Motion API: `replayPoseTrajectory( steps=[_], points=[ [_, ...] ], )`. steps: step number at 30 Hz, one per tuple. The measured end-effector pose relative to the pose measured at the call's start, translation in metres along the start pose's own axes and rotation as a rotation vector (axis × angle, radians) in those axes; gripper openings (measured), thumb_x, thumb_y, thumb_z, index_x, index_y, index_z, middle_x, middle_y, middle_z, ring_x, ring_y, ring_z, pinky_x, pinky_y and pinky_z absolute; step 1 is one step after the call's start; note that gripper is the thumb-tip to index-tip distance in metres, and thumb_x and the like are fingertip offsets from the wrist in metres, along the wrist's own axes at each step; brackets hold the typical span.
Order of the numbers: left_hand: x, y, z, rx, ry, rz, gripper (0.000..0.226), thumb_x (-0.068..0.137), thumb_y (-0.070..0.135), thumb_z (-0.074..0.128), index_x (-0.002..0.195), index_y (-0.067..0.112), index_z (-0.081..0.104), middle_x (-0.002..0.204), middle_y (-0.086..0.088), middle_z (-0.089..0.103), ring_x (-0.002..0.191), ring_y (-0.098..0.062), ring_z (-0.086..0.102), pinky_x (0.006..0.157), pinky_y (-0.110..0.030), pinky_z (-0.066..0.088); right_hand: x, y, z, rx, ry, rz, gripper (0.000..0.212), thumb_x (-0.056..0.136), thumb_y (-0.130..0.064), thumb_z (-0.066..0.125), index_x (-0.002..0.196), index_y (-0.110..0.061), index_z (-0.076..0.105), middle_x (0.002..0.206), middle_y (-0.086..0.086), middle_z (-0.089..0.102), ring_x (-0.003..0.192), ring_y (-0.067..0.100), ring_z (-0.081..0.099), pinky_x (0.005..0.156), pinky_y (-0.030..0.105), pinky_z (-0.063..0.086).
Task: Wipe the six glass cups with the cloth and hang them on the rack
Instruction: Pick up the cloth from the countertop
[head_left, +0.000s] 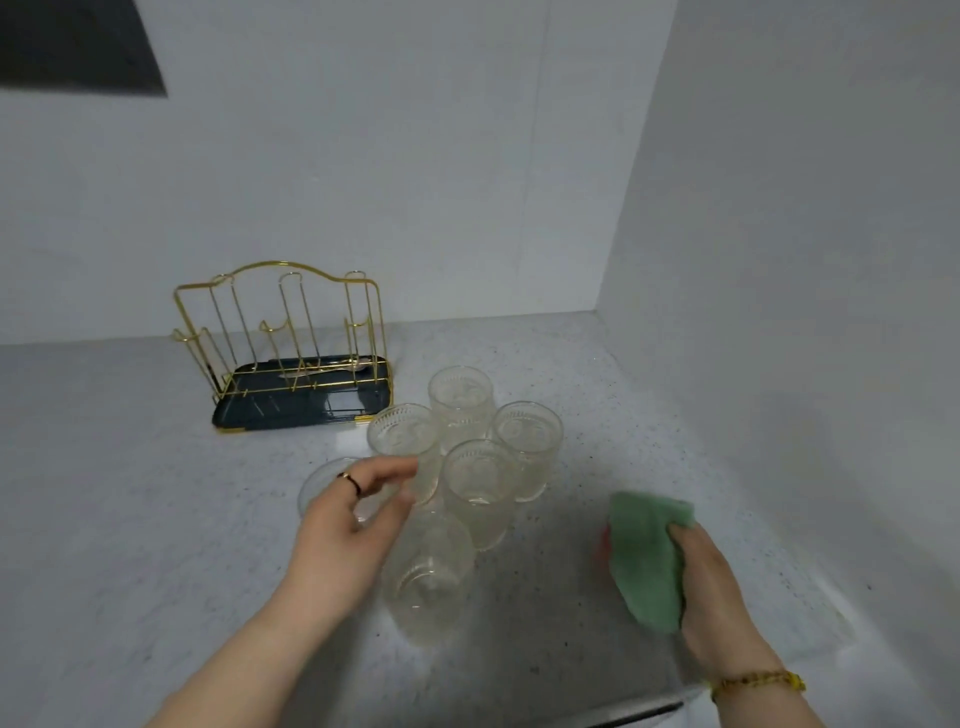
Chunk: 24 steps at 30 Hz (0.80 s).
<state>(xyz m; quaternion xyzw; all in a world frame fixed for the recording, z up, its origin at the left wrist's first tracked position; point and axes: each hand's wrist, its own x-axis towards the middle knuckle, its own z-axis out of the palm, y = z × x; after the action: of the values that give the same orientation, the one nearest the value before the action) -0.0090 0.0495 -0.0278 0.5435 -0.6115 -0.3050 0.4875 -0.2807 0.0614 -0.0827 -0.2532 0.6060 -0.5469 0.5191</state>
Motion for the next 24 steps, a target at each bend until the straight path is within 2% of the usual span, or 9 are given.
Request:
replayPoseTrajectory(
  steps=[4, 6, 7, 9, 12, 15, 19, 21, 24],
  points=[
    [-0.020, -0.017, -0.017, -0.067, 0.076, -0.130, 0.039, 0.076, -0.001, 0.066, 0.084, 0.035, 0.054, 0.092, 0.015, 0.058, 0.089, -0.002, 0.054, 0.090, -0.028, 0.041, -0.018, 0.016, 0.022, 0.244, -0.164, 0.062, 0.034, 0.084, -0.025, 0.047, 0.106, -0.004, 0.059, 0.092, 0.019, 0.071, 0.077, 0.032, 0.069, 0.059, 0.036, 0.058],
    [-0.031, -0.026, -0.020, -0.095, 0.090, -0.149, 0.038, 0.067, 0.011, 0.077, 0.081, 0.038, 0.054, 0.088, 0.009, 0.057, 0.083, 0.000, 0.055, 0.086, -0.016, 0.042, -0.024, 0.021, 0.027, 0.301, -0.187, 0.085, 0.025, 0.084, -0.019, 0.047, 0.101, -0.007, 0.060, 0.081, 0.012, 0.074, 0.069, 0.026, 0.071, 0.054, 0.034, 0.058],
    [-0.035, -0.030, -0.022, -0.104, 0.100, -0.145, 0.033, 0.060, 0.025, 0.077, 0.077, 0.043, 0.055, 0.086, 0.007, 0.057, 0.081, 0.003, 0.056, 0.079, -0.006, 0.042, -0.027, 0.023, 0.030, 0.315, -0.160, 0.093, 0.020, 0.088, -0.016, 0.045, 0.099, -0.010, 0.060, 0.078, 0.008, 0.074, 0.067, 0.023, 0.071, 0.053, 0.032, 0.058],
    [-0.043, -0.040, -0.024, -0.077, 0.078, -0.197, 0.026, 0.050, 0.043, 0.069, 0.072, 0.049, 0.056, 0.082, 0.007, 0.058, 0.080, 0.001, 0.057, 0.068, 0.000, 0.040, -0.031, 0.027, 0.034, 0.347, -0.084, 0.095, 0.018, 0.092, -0.013, 0.042, 0.096, -0.013, 0.060, 0.072, 0.003, 0.074, 0.064, 0.018, 0.071, 0.051, 0.029, 0.057],
    [-0.053, -0.058, -0.017, 0.019, -0.135, -0.338, 0.040, 0.066, 0.014, 0.077, 0.087, 0.038, 0.052, 0.092, 0.006, 0.058, 0.090, -0.015, 0.057, 0.068, -0.007, 0.038, -0.037, 0.028, 0.043, 0.325, -0.034, 0.098, 0.018, 0.092, -0.014, 0.043, 0.096, -0.014, 0.061, 0.074, 0.004, 0.073, 0.071, 0.022, 0.068, 0.055, 0.028, 0.058],
    [-0.057, -0.063, -0.006, 0.034, -0.274, -0.349, 0.058, 0.071, 0.007, 0.074, 0.114, 0.029, 0.042, 0.102, 0.011, 0.049, 0.092, -0.004, 0.048, 0.077, -0.007, 0.034, -0.046, 0.029, 0.052, 0.335, -0.010, 0.082, 0.019, 0.092, -0.013, 0.042, 0.096, -0.014, 0.061, 0.072, 0.002, 0.073, 0.070, 0.019, 0.068, 0.057, 0.027, 0.057],
    [-0.061, -0.074, 0.005, 0.015, -0.342, -0.322, 0.075, 0.073, 0.016, 0.073, 0.136, 0.019, 0.032, 0.131, 0.006, 0.040, 0.122, -0.010, 0.039, 0.094, -0.017, 0.031, -0.061, 0.034, 0.060, 0.402, 0.020, 0.059, 0.026, 0.088, -0.015, 0.052, 0.112, -0.008, 0.056, 0.080, 0.004, 0.072, 0.074, 0.019, 0.067, 0.058, 0.027, 0.057],
    [-0.059, -0.073, 0.013, -0.025, -0.345, -0.369, 0.080, 0.069, 0.014, 0.076, 0.135, 0.022, 0.030, 0.133, 0.005, 0.040, 0.120, -0.012, 0.042, 0.093, -0.020, 0.038, -0.068, 0.037, 0.061, 0.426, 0.024, 0.042, 0.038, 0.079, -0.021, 0.065, 0.113, -0.006, 0.056, 0.080, 0.005, 0.073, 0.073, 0.020, 0.069, 0.055, 0.026, 0.058],
    [-0.050, -0.070, 0.022, -0.102, -0.281, -0.402, 0.090, 0.061, 0.008, 0.081, 0.133, 0.024, 0.031, 0.132, -0.006, 0.047, 0.118, -0.022, 0.048, 0.097, -0.032, 0.044, -0.076, 0.038, 0.061, 0.452, 0.032, 0.012, 0.023, 0.092, -0.009, 0.041, 0.110, -0.006, 0.055, 0.072, 0.001, 0.074, 0.064, 0.013, 0.070, 0.052, 0.024, 0.057]
  ],
)
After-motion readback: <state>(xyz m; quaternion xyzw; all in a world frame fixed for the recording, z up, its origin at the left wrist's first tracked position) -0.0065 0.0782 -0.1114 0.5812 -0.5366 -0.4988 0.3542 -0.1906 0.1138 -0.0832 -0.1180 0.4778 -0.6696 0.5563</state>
